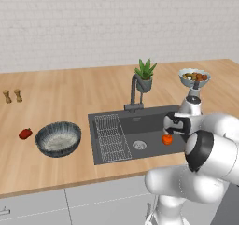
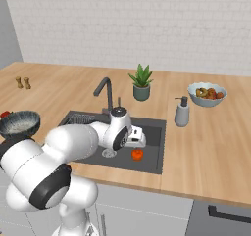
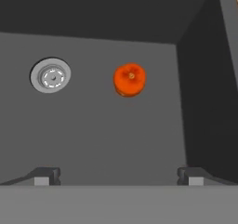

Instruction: Pick the squash from the sink and place it in the bowl. Then pick the bowl and place it in the microwave. Then close the microwave door and press the start button.

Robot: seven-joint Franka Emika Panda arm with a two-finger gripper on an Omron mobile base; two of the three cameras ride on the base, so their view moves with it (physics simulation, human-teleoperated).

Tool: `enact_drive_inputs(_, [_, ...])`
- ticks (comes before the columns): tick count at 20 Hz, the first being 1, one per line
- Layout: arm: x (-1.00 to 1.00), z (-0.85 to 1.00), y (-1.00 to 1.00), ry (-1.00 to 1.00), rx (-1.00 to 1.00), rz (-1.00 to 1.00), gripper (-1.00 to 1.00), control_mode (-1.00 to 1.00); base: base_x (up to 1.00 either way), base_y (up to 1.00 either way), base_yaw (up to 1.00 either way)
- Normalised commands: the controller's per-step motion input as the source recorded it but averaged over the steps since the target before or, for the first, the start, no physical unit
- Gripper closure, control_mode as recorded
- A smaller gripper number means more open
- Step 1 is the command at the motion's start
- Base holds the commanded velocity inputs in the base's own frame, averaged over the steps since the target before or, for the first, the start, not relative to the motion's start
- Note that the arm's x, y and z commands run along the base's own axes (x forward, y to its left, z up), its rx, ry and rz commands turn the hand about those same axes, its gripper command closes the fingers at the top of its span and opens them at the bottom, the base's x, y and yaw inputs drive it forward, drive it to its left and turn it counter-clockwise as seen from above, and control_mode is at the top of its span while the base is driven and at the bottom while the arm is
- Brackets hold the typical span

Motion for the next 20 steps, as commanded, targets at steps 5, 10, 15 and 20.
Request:
enact_drive_inputs(5, [0.07, -0.27, 0.0, 0.0, 0.02, 0.0, -1.0, -1.0, 0.0, 0.0, 0.0])
enact_drive_inputs(10, [0.14, -0.18, 0.0, 0.0, 0.0, 0.0, -1.0, -1.0, 0.0, 0.0, 0.0])
enact_drive_inputs(15, [0.17, -0.11, 0.0, 0.0, 0.0, 0.0, -1.0, -1.0, 0.0, 0.0, 0.0])
enact_drive_inputs(20, [0.22, -0.2, 0.0, 0.0, 0.0, 0.0, -1.0, -1.0, 0.0, 0.0, 0.0])
